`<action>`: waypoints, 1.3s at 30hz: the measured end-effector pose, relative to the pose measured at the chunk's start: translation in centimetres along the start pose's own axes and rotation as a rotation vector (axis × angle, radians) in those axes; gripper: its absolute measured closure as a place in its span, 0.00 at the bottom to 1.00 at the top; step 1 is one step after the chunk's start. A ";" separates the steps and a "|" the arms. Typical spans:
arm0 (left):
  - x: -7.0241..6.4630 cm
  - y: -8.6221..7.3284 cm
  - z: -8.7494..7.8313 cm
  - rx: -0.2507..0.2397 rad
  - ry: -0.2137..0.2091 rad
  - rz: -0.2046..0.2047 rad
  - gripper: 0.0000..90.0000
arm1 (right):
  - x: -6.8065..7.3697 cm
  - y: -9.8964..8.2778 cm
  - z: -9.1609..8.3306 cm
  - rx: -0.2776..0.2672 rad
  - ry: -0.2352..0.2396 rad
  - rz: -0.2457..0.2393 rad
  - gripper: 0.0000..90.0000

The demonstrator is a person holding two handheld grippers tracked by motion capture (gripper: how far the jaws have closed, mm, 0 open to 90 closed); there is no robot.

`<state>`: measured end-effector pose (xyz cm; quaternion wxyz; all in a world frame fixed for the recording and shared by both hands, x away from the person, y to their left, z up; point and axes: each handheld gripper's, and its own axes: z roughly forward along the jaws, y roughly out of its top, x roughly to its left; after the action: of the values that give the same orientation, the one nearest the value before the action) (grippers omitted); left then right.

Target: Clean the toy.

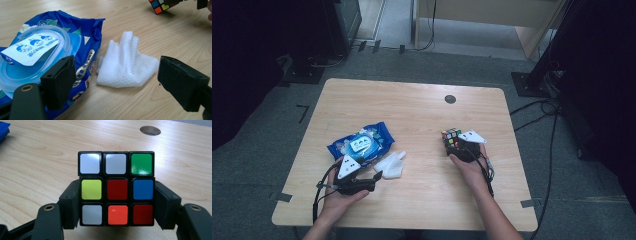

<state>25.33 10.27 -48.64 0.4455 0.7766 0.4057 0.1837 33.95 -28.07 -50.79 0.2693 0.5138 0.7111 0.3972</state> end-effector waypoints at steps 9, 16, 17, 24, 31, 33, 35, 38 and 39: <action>0.4 0.0 -0.4 -0.006 0.013 -0.012 0.17 | -0.1 -0.3 0.1 0.029 -0.009 0.007 0.38; 0.5 -0.1 -0.8 -0.010 0.017 -0.023 0.17 | 0.1 -0.1 0.6 0.044 -0.015 0.020 0.38; 0.5 -0.1 -0.7 -0.010 0.018 -0.024 0.17 | 0.1 -0.1 0.7 0.046 -0.013 0.021 0.38; 0.4 -0.2 -0.4 -0.005 0.013 -0.018 0.17 | -0.1 -0.5 0.7 0.090 0.004 0.009 0.38; 0.4 -0.2 -0.3 0.001 0.013 -0.016 0.17 | -0.1 -0.8 1.1 0.114 -0.009 0.016 0.38; 0.4 -0.2 -0.3 0.000 0.013 -0.017 0.17 | 0.0 -0.8 1.3 0.121 -0.012 0.013 0.38; 0.4 -0.3 -0.3 0.001 0.012 -0.015 0.17 | 0.0 -0.8 1.4 0.129 -0.014 0.014 0.38; 0.4 -0.3 -0.2 0.005 0.009 -0.014 0.17 | 0.0 -0.8 1.4 0.131 -0.005 0.013 0.38; 0.4 -0.3 -0.2 0.006 0.009 -0.014 0.17 | 0.0 -0.8 1.4 0.139 0.003 0.012 0.38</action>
<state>25.32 10.81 -48.82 0.4426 0.7742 0.4138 0.1830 34.69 -27.81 -52.22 0.2295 0.5347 0.7344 0.3494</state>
